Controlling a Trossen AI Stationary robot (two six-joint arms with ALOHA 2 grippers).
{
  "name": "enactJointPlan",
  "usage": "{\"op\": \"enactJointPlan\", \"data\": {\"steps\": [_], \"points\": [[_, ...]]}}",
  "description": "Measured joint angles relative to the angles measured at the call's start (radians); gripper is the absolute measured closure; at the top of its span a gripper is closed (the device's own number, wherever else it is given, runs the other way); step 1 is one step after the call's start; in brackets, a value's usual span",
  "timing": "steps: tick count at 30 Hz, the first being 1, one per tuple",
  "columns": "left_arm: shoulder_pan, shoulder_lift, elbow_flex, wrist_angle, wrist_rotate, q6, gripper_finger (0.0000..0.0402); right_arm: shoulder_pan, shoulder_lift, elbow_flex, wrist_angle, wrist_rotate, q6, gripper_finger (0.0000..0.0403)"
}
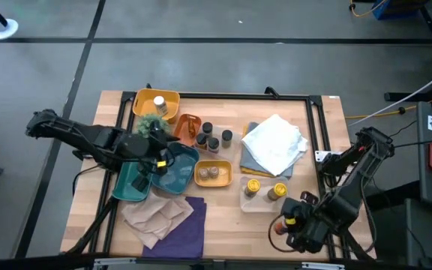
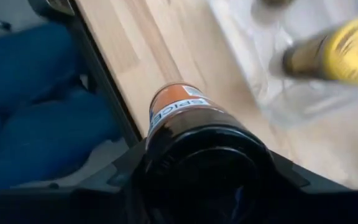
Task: Sort spices by type
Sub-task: Put the black seasoning bottle into the top transparent bin
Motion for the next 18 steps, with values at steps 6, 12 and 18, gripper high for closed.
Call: {"op": "enactJointPlan", "data": {"steps": [6, 12, 18], "points": [[0.0, -0.068, 0.0, -0.012, 0.015, 0.055, 0.018, -0.11, 0.0, 0.109, -0.055, 0.095, -0.227, 0.0197], [0.0, -0.188, 0.0, -0.028, 0.053, 0.134, 0.018, -0.312, 0.0, 0.131, -0.032, 0.135, -0.566, 0.0191], [0.0, -0.332, -0.024, -0.126, 0.052, 0.116, 0.018, -0.546, 0.0, 0.13, 0.035, 0.075, -0.899, 0.0198]]}}
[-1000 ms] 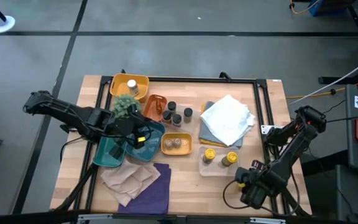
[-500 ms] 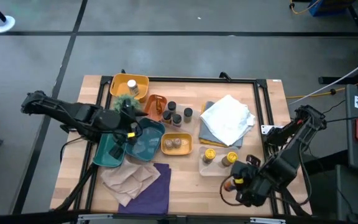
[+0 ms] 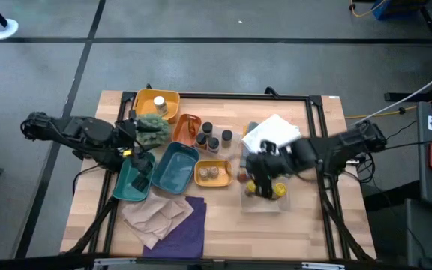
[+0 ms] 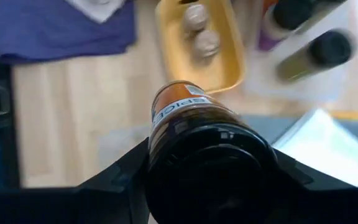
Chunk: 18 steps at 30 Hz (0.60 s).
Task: Sort spices by type
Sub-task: Put the black seasoning bottle into the top transparent bin
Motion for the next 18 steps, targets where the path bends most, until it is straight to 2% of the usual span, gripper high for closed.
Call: {"op": "enactJointPlan", "data": {"steps": [3, 9, 18], "points": [[0.0, -0.084, -0.095, 0.052, 0.0, 0.001, 0.018, -0.11, 0.0, -0.001, 0.033, -0.031, -0.128, 0.0193], [0.0, -0.242, -0.368, 0.308, 0.0, 0.024, 0.018, -0.29, 0.04, -0.002, 0.067, -0.065, -0.301, 0.0196], [0.003, -0.461, -0.614, 0.491, -0.004, 0.063, 0.018, -0.429, 0.183, -0.002, 0.16, -0.233, -0.492, 0.0194]]}}
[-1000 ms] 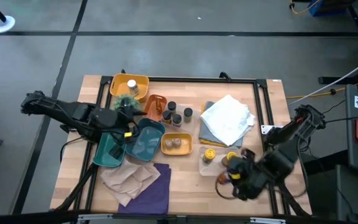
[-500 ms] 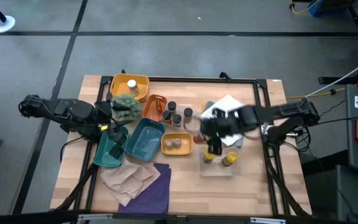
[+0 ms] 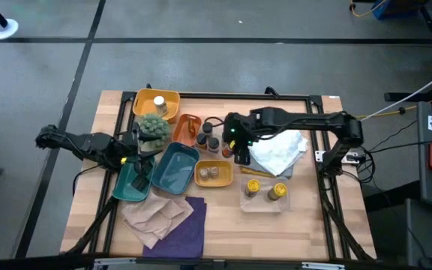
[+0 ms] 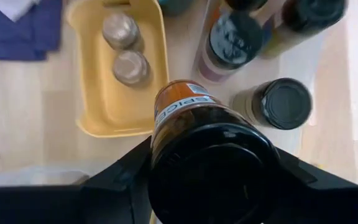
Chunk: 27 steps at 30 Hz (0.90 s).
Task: Sort spices by type
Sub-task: Put the black seasoning bottle into the top transparent bin
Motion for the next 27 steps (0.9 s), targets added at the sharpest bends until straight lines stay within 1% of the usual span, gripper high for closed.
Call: {"op": "enactJointPlan", "data": {"steps": [6, 12, 18, 22, 24, 27], "points": [[0.023, -0.152, -0.083, 0.004, -0.009, 0.002, 0.018, -0.037, 0.089, 0.0, 0.003, -0.003, -0.073, 0.0194], [0.052, -0.146, -0.111, 0.003, -0.014, 0.003, 0.018, -0.066, 0.152, 0.0, 0.013, 0.007, -0.103, 0.0194], [0.067, -0.146, -0.15, 0.016, -0.012, 0.003, 0.018, -0.071, 0.195, 0.0, 0.037, 0.027, -0.128, 0.0191], [0.072, -0.144, -0.202, 0.112, -0.008, 0.001, 0.018, -0.071, 0.225, 0.0, 0.045, 0.042, -0.129, 0.019], [0.072, -0.14, -0.222, 0.172, 0.016, 0.011, 0.018, -0.071, 0.237, 0.0, 0.043, 0.042, -0.128, 0.019], [0.072, -0.146, -0.227, 0.188, 0.039, 0.034, 0.018, -0.071, 0.249, 0.0, 0.039, 0.05, -0.127, 0.019]]}}
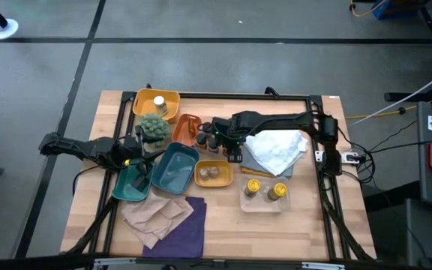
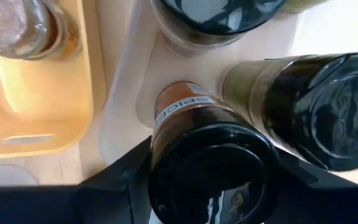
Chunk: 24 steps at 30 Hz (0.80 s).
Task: Sort spices by type
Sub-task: Put the black seasoning bottle into the top transparent bin
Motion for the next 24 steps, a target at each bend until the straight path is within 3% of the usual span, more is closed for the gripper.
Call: {"op": "enactJointPlan", "data": {"steps": [17, 24], "points": [[0.0, 0.007, 0.0, -0.007, 0.004, 0.041, 0.018, 0.0, 0.003, 0.0, 0.002, 0.001, 0.002, 0.0187], [0.0, 0.007, 0.0, -0.007, 0.004, 0.04, 0.018, 0.0, 0.003, 0.0, -0.002, 0.001, 0.003, 0.013]]}}
